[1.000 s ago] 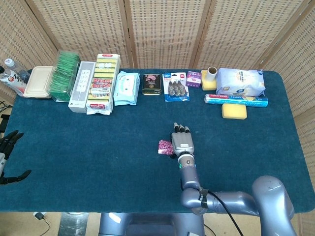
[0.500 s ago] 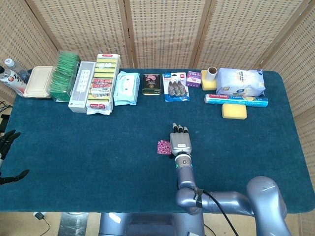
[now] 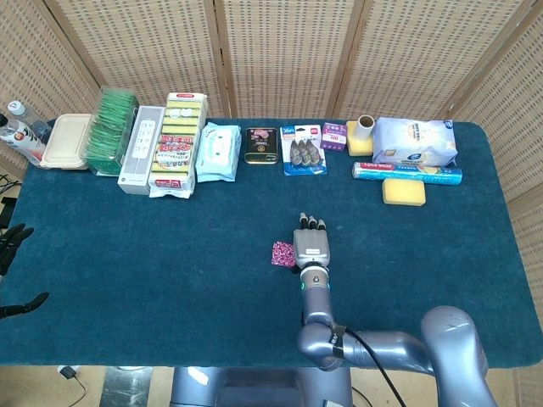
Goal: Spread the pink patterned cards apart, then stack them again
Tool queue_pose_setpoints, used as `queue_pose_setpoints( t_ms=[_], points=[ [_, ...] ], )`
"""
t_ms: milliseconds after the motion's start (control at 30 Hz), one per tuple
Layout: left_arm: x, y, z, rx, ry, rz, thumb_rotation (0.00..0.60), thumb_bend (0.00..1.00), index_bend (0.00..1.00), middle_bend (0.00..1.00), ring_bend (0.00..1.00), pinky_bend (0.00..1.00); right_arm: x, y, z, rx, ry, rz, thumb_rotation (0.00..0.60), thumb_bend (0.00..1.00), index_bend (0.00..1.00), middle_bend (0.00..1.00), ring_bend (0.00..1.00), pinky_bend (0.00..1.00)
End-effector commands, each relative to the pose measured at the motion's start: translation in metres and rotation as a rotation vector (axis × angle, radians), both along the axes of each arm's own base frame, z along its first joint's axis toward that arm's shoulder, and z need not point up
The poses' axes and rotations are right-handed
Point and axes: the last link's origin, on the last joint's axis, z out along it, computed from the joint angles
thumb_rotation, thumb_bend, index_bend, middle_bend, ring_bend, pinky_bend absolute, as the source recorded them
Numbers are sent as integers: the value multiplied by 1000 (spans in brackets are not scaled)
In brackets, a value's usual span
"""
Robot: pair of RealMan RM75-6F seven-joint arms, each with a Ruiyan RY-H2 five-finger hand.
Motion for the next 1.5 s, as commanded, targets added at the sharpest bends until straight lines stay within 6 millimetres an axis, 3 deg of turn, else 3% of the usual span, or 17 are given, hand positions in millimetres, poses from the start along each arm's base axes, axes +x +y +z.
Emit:
queue_pose_setpoints(
  t_ms=[33,933,1167,1200,1333,1500],
  points=[
    [0,0,0,0,-1,0,600,197,0,0,0,69,1,0,-1,-1,0,-3,564,248,373,0,0,50],
    [0,0,1,2,-2,-3,600,197,0,0,0,69,5,3,8,7,-8,-3,567,240,301,0,0,51],
    [-1,0,1,6,1,0,600,196,0,0,0,69,8,22,48,1,-76,131,567,220,264,0,0,56],
    [0,-2,1,12,1,-4,600,196,0,0,0,69,3,26,70,-18,-105,203,568,219,252,0,0,60],
    [0,-5,0,12,5,-8,600,196,0,0,0,69,-20,36,108,-30,-183,337,566,199,194,0,0,63],
    [1,-7,-2,13,22,-12,600,197,0,0,0,69,-55,37,143,-116,-215,486,569,91,109,0,0,71]
  ],
)
